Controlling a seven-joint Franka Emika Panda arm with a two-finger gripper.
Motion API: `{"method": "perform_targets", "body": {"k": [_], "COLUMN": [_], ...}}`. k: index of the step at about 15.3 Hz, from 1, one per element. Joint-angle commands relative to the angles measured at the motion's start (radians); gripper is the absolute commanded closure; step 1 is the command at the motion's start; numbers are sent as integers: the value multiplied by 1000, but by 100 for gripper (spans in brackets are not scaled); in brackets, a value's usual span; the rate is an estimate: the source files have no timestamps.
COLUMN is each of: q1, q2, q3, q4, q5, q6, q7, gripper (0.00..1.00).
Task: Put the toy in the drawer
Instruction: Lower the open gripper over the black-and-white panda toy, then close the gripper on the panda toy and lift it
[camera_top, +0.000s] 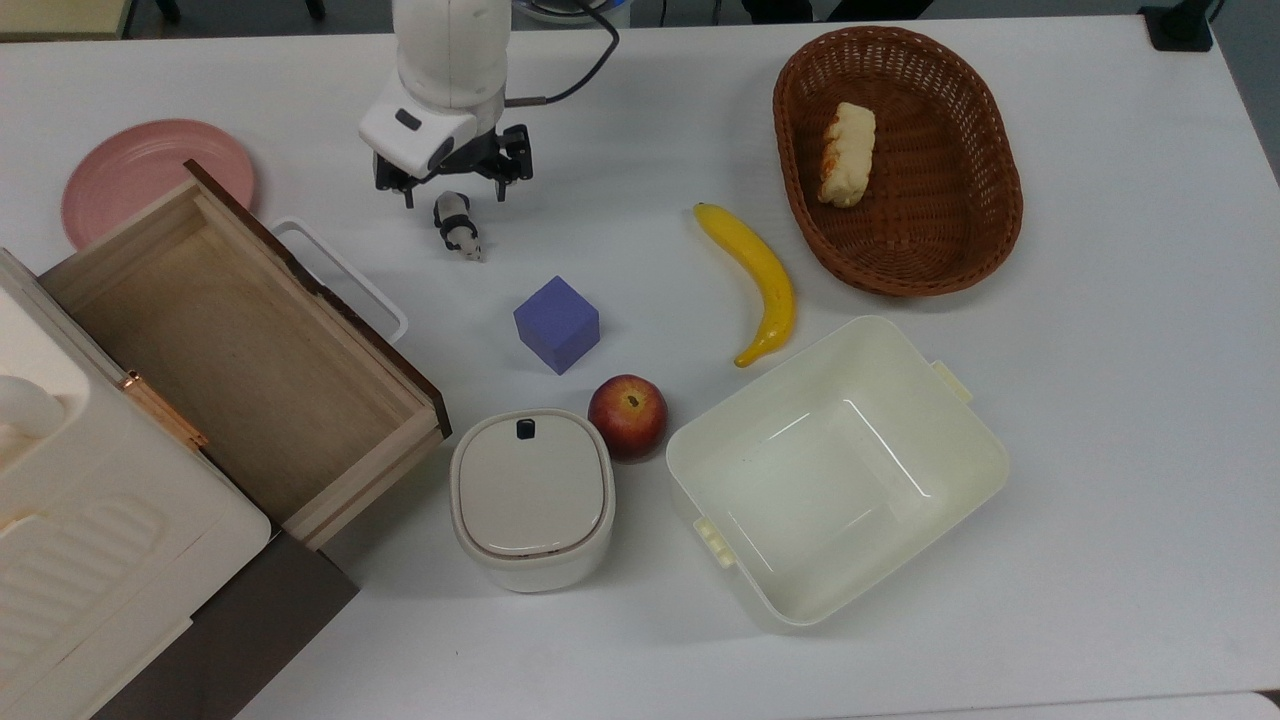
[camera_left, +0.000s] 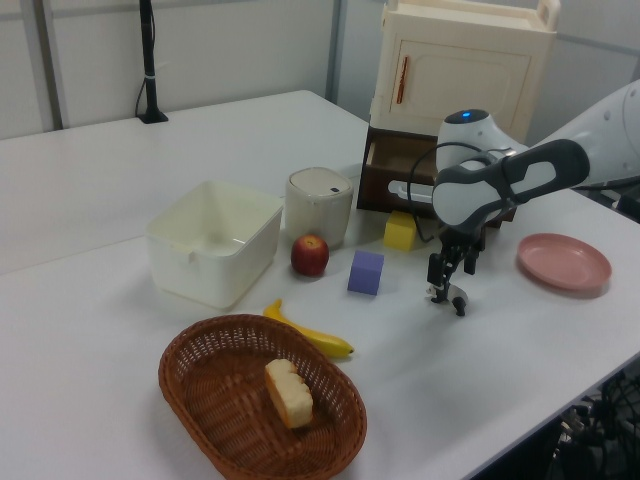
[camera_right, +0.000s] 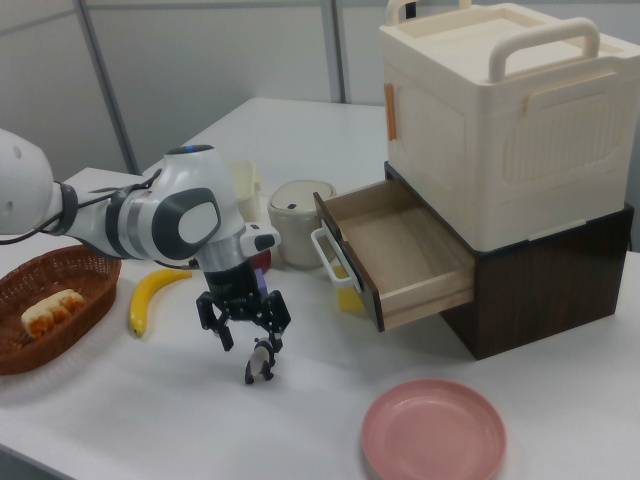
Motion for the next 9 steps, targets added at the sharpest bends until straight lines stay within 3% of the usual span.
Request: {"method": "perform_targets", "body": {"k": [1,6,7,9], "q1": [-4,-7,-7,-5], "q2": [54,71,71,71], "q3": [-3,-3,-3,-3], "q4": [29,37,37,39], "q5": [-39,-51,-51,-51], "q6": [22,22,22,22], "q7": [6,7,7,10], "gripper": [0,1,13,48]}}
